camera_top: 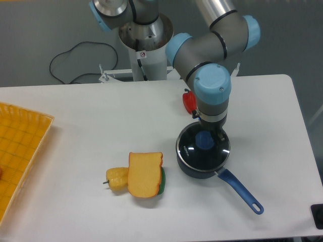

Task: Open the lid
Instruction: 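Lower the gripper onto the blue knob of the glass lid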

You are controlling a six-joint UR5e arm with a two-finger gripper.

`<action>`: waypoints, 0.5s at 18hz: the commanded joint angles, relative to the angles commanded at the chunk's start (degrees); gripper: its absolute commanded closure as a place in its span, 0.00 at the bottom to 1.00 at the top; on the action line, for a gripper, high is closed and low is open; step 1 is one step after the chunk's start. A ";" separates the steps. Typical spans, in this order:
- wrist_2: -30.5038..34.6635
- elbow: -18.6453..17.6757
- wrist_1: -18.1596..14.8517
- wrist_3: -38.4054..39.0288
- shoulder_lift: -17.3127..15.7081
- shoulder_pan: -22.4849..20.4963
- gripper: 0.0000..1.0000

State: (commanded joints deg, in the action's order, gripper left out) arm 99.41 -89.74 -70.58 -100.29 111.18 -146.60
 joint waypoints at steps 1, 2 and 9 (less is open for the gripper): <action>-1.40 0.00 0.00 0.53 -0.09 -0.26 0.00; -2.98 -0.09 0.00 0.54 -0.09 -0.44 0.00; -10.38 -0.17 0.17 2.47 0.70 -1.49 0.00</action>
State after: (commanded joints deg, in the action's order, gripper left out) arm 89.03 -89.91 -70.40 -97.82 111.88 -148.09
